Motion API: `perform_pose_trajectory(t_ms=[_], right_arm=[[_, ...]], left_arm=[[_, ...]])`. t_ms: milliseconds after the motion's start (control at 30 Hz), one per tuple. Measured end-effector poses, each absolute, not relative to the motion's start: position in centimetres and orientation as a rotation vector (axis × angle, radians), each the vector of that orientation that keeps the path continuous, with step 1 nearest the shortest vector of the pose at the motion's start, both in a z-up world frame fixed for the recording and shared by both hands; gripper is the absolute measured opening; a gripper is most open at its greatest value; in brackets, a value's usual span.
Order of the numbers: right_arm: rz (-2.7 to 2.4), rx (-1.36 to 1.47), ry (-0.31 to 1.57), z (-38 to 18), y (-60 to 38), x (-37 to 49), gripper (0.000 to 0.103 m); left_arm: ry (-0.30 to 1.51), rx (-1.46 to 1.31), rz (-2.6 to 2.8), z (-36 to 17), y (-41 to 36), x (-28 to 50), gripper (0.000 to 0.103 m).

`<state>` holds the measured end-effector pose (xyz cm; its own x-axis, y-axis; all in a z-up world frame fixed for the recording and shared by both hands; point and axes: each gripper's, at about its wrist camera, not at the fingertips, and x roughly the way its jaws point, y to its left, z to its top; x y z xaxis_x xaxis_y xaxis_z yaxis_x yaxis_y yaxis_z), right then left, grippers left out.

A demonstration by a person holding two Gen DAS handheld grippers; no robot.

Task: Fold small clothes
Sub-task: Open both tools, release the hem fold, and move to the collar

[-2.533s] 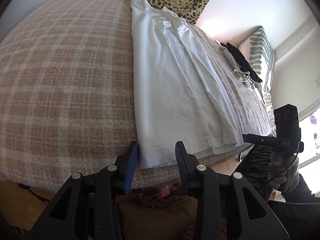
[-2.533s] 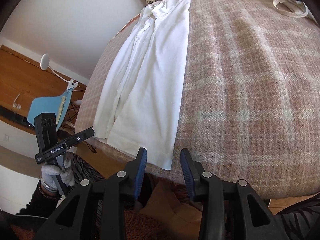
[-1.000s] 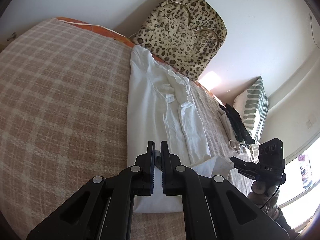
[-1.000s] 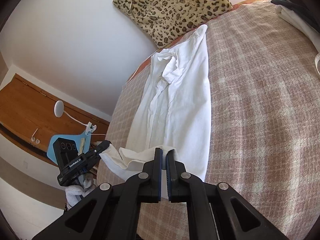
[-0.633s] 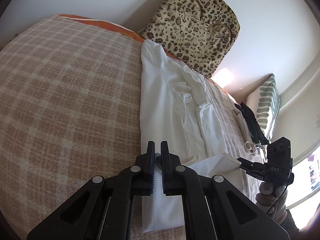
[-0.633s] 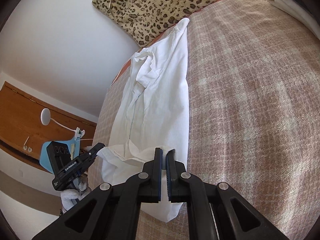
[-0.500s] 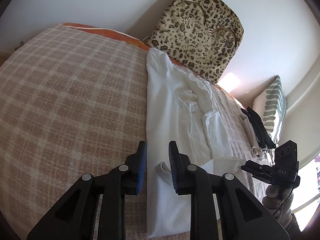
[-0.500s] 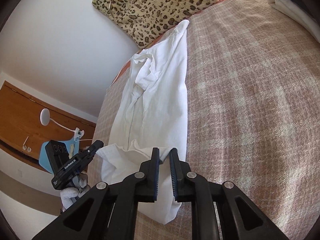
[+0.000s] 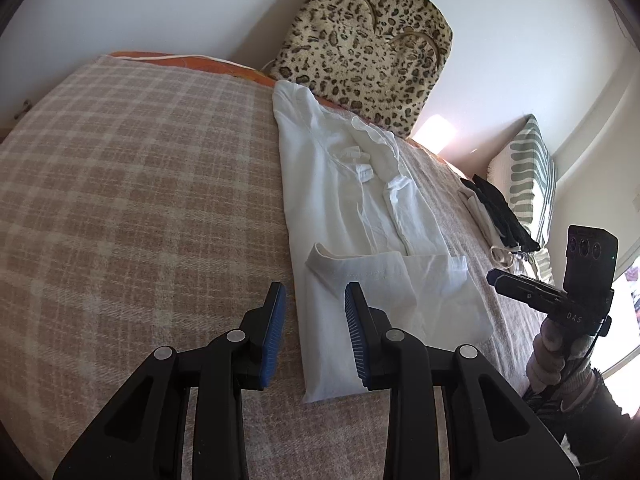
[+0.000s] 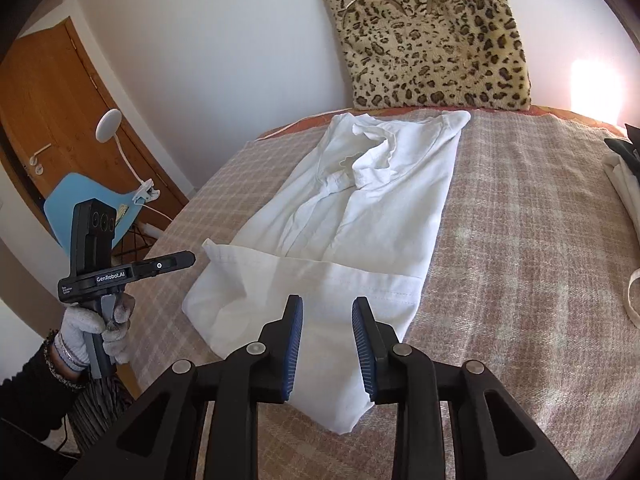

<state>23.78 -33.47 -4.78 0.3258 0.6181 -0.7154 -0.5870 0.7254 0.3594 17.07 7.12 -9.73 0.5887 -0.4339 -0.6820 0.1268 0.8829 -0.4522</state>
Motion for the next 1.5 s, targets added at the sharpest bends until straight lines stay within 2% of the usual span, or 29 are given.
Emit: perform_pose_trajectory(t_ms=[233, 467, 700, 867, 1100, 1167, 1267, 1300, 1333, 1367, 1400, 1433, 1500], right_arm=[[1.039, -0.026, 1.043, -6.4, -26.0, 22.7, 0.023], [1.080, -0.062, 1.124, -9.1, -21.9, 23.9, 0.023], [0.894, -0.116, 1.069, -9.6, -21.3, 26.9, 0.020], [0.860, -0.045, 1.028, -7.7, -23.7, 27.4, 0.031], [0.624, -0.005, 0.977, -5.4, -31.7, 27.5, 0.037], [0.581, 0.014, 1.003, -5.5, -33.3, 27.4, 0.038], [0.576, 0.044, 1.083, -6.9, -34.6, 27.2, 0.038], [0.585, 0.050, 1.098, -7.4, -34.7, 27.1, 0.037], [0.597, 0.048, 1.108, -7.7, -34.5, 26.9, 0.031], [0.609, 0.040, 1.117, -7.9, -34.2, 26.7, 0.018], [0.606, 0.007, 1.113, -8.2, -33.7, 26.5, 0.012], [0.577, -0.054, 1.092, -8.2, -33.2, 26.5, 0.008], [0.472, -0.177, 1.047, -8.5, -32.7, 26.9, 0.009]], left_arm=[[0.917, -0.339, -0.322, -10.6, 6.4, 17.4, 0.029], [0.921, -0.338, -0.317, -10.8, 6.7, 17.5, 0.029], [0.909, -0.277, -0.318, -10.6, 5.7, 17.5, 0.029], [0.912, -0.235, -0.315, -10.8, 4.8, 18.4, 0.029], [0.927, -0.257, -0.311, -12.2, 4.6, 20.0, 0.029], [0.919, -0.250, -0.301, -12.3, 4.4, 20.0, 0.015], [0.909, -0.226, -0.286, -12.3, 4.1, 19.9, 0.011], [0.904, -0.214, -0.282, -12.2, 3.9, 19.8, 0.010], [0.897, -0.193, -0.276, -12.2, 3.7, 19.8, 0.009], [0.889, -0.166, -0.267, -12.1, 3.6, 19.8, 0.009], [0.887, -0.133, -0.246, -12.2, 3.4, 19.8, 0.009], [0.886, -0.116, -0.228, -12.3, 3.4, 19.8, 0.009], [0.880, -0.117, -0.222, -12.3, 3.6, 19.7, 0.009]])
